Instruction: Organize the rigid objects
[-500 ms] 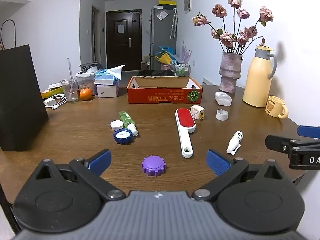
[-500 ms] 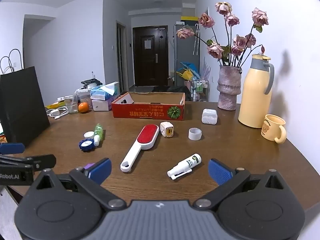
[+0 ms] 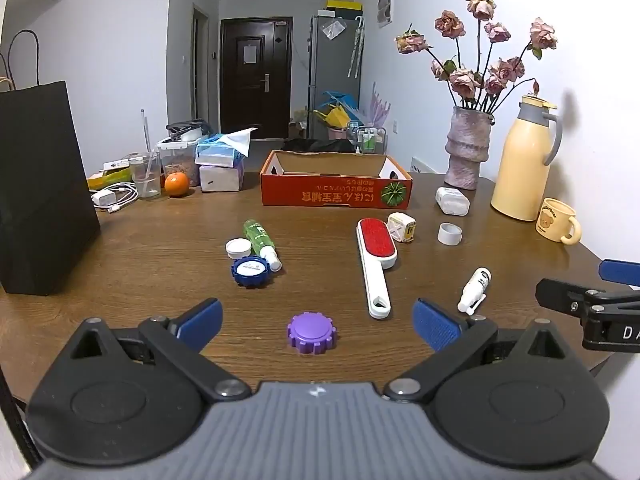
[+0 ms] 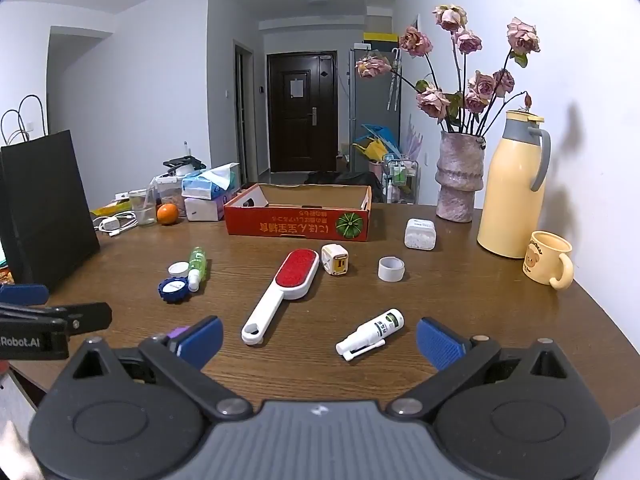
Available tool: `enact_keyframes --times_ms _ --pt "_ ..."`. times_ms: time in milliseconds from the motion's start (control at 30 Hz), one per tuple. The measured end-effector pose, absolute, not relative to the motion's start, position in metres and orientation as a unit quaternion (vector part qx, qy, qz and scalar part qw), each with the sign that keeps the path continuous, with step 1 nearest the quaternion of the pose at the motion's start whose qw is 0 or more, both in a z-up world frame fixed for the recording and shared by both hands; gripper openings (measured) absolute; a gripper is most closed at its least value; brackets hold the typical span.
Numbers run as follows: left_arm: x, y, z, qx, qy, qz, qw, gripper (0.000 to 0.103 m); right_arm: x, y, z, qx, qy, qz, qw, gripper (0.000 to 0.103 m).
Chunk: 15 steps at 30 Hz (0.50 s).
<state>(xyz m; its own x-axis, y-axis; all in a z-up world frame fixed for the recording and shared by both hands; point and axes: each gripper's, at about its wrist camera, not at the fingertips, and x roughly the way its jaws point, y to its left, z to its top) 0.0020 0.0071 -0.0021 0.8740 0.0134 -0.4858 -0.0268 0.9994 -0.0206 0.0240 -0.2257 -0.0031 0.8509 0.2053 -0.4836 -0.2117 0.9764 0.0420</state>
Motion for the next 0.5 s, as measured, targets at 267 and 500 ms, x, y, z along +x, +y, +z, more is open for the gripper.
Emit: enact_keyframes --times_ms 267,500 --pt "0.0024 0.0076 -0.0011 -0.014 0.251 0.011 0.968 0.103 0.0198 -0.2241 -0.0015 -0.006 0.248 0.108 0.963 0.103" --pt "0.0035 0.0075 -0.0005 -0.015 0.251 0.012 0.968 0.103 0.0192 -0.2237 -0.0007 -0.007 0.247 0.108 0.963 0.103"
